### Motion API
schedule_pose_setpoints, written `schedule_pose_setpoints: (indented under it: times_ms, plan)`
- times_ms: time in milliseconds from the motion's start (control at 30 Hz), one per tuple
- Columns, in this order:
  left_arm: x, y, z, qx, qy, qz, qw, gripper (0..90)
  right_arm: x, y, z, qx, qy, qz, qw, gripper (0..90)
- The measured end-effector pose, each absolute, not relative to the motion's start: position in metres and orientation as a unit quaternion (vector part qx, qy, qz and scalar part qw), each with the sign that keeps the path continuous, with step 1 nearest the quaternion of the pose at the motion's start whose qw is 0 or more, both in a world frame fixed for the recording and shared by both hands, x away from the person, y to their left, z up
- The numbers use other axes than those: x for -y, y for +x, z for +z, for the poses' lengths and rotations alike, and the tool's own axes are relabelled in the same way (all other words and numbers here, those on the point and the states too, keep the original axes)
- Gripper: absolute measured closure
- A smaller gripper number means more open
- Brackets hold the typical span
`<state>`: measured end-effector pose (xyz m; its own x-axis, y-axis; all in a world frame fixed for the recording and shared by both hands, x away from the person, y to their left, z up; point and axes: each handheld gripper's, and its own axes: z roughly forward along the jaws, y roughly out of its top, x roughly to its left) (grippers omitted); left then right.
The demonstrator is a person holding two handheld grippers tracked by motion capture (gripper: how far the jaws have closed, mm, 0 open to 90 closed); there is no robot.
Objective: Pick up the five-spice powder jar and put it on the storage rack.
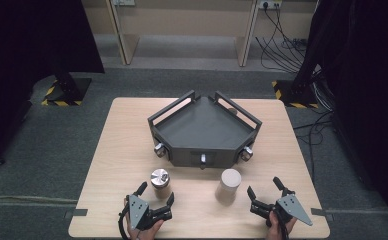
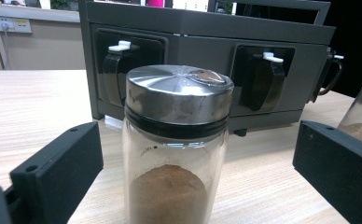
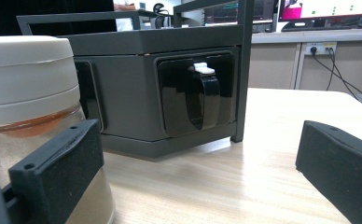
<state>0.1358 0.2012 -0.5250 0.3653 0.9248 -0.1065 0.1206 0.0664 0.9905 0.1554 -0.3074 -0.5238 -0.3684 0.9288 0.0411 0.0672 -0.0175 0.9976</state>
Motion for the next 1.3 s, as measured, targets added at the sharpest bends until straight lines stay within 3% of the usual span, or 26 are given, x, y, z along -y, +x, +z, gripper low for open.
schedule_pose_setpoints:
  times_ms: [1300]
  plan:
    - [-0.198, 0.154, -0.518, -0.444, 0.591, 0.344, 0.579, 0.7, 0.308, 0.156, -0.524, -0.595, 0.417, 0.577, 0.373, 0.9]
